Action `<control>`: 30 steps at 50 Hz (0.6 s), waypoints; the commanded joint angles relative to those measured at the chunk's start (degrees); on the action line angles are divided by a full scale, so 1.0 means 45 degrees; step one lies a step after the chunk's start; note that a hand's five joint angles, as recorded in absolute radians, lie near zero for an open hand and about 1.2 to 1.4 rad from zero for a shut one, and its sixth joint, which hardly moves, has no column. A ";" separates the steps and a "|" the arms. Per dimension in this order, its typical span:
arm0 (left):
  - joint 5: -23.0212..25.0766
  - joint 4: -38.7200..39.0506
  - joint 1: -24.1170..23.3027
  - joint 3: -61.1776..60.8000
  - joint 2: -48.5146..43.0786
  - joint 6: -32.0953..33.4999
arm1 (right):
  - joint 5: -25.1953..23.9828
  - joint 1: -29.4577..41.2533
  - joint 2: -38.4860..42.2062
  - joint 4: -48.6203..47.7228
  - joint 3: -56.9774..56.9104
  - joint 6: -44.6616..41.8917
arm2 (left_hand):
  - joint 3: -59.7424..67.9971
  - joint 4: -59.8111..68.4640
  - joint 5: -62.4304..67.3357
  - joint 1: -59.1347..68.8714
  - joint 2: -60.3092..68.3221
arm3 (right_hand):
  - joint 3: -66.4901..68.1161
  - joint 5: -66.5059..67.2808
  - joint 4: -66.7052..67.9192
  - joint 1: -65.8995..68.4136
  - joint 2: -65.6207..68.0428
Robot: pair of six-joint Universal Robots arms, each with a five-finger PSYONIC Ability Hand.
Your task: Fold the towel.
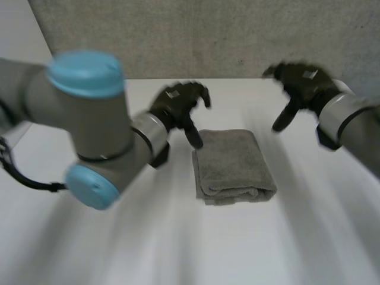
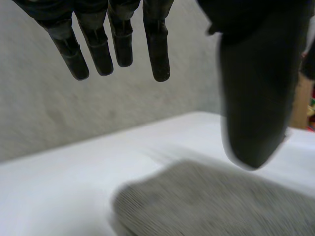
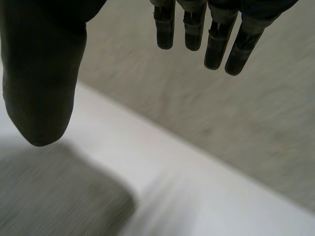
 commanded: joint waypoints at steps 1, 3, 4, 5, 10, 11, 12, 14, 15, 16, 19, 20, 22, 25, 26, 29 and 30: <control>-0.1088 -0.0992 0.1267 -0.0026 0.2170 0.0492 | 0.2285 -0.0092 -0.1143 0.0066 -0.1109 0.0447 | -0.0603 -0.0702 -0.0191 -0.0579 -0.0588 | -0.0757 -0.0756 -0.0847 -0.0929 -0.0985; -0.2060 -0.1245 0.1830 -0.0085 0.2986 0.0648 | 0.2753 -0.0092 -0.1163 0.0318 -0.1537 0.0272 | -0.0603 -0.0702 -0.0191 -0.0579 -0.0588 | -0.0757 -0.0756 -0.0847 -0.0929 -0.0985; -0.2065 -0.1246 0.1833 -0.0085 0.2990 0.0648 | 0.2754 -0.0092 -0.1163 0.0320 -0.1539 0.0271 | -0.0603 -0.0702 -0.0191 -0.0579 -0.0588 | -0.0757 -0.0756 -0.0847 -0.0929 -0.0985; -0.2432 -0.1285 0.1988 -0.0143 0.3299 0.0668 | 0.2754 -0.0092 -0.1163 0.0533 -0.1636 0.0194 | -0.0603 -0.0702 -0.0191 -0.0579 -0.0588 | -0.0757 -0.0756 -0.0847 -0.0929 -0.0985; -0.2826 -0.1421 0.2204 -0.0396 0.3965 0.0668 | 0.2734 -0.0073 -0.1105 0.1178 -0.1715 0.0115 | -0.0826 -0.0925 -0.0414 -0.0802 -0.0811 | -0.0757 -0.0756 -0.0847 -0.0929 -0.0985; -0.2826 -0.1460 0.2262 -0.0533 0.4083 0.0687 | 0.2715 -0.0073 -0.1066 0.1315 -0.1734 0.0115 | -0.0827 -0.0927 -0.0415 -0.0803 -0.0813 | -0.0757 -0.0756 -0.0847 -0.0929 -0.0985; -0.2826 -0.1461 0.2263 -0.0534 0.4084 0.0687 | 0.2715 -0.0073 -0.1065 0.1316 -0.1734 0.0115 | -0.0827 -0.0927 -0.0415 -0.0803 -0.0813 | -0.0757 -0.0756 -0.0847 -0.0929 -0.0985; -0.2807 -0.1577 0.2399 -0.0729 0.4142 0.0668 | 0.2754 -0.0092 -0.0949 0.1433 -0.1812 0.0134 | -0.0901 -0.1001 -0.0490 -0.0878 -0.0887 | -0.0757 -0.0756 -0.0847 -0.0929 -0.0985; -0.2807 -0.1578 0.2399 -0.0730 0.4142 0.0668 | 0.2754 -0.0092 -0.0948 0.1433 -0.1812 0.0134 | -0.0902 -0.1001 -0.0490 -0.0878 -0.0887 | -0.0757 -0.0756 -0.0847 -0.0929 -0.0985; -0.2807 -0.1636 0.2457 -0.0846 0.4142 0.0668 | 0.2754 -0.0112 -0.0948 0.1453 -0.1851 0.0134 | -0.0976 -0.1075 -0.0564 -0.0952 -0.0961 | -0.0757 -0.0756 -0.0847 -0.0929 -0.0985; -0.2768 -0.1656 0.2594 -0.1080 0.4123 0.0668 | 0.2754 -0.0092 -0.0948 0.1453 -0.1890 0.0134 | -0.0976 -0.1076 -0.0565 -0.0953 -0.0962 | -0.0757 -0.0756 -0.0847 -0.0929 -0.0985; -0.2768 -0.1656 0.2595 -0.1081 0.4123 0.0668 | 0.2754 -0.0092 -0.0948 0.1453 -0.1890 0.0134 | -0.0976 -0.1076 -0.0565 -0.0953 -0.0962 | -0.0757 -0.0756 -0.0847 -0.0929 -0.0985; -0.2768 -0.1695 0.2673 -0.1081 0.3987 0.0687 | 0.2734 -0.0131 -0.0968 0.1453 -0.1910 0.0134 | -0.0976 -0.1076 -0.0565 -0.0953 -0.0962 | -0.0757 -0.0756 -0.0847 -0.0929 -0.0985; -0.2748 -0.1695 0.2692 -0.1062 0.3947 0.0687 | 0.2715 -0.0112 -0.0968 0.1453 -0.1929 0.0134 | -0.0976 -0.1076 -0.0565 -0.0953 -0.0962 | -0.0757 -0.0756 -0.0847 -0.0929 -0.0985; -0.2748 -0.1695 0.2692 -0.1062 0.3947 0.0687 | 0.2715 -0.0112 -0.0968 0.1453 -0.1930 0.0134 | -0.0976 -0.1076 -0.0565 -0.0953 -0.0962 | -0.0757 -0.0756 -0.0847 -0.0929 -0.0985; -0.2729 -0.1695 0.2692 -0.1023 0.3927 0.0687 | 0.2715 -0.0092 -0.0968 0.1472 -0.1969 0.0134 | -0.0976 -0.1076 -0.0565 -0.0953 -0.0962 | -0.0757 -0.0756 -0.0847 -0.0929 -0.0985; -0.2729 -0.1695 0.2731 -0.1003 0.3927 0.0687 | 0.2715 -0.0092 -0.0968 0.1472 -0.1969 0.0134 | -0.0976 -0.1076 -0.0565 -0.0953 -0.0962 | -0.0757 -0.0756 -0.0847 -0.0929 -0.0985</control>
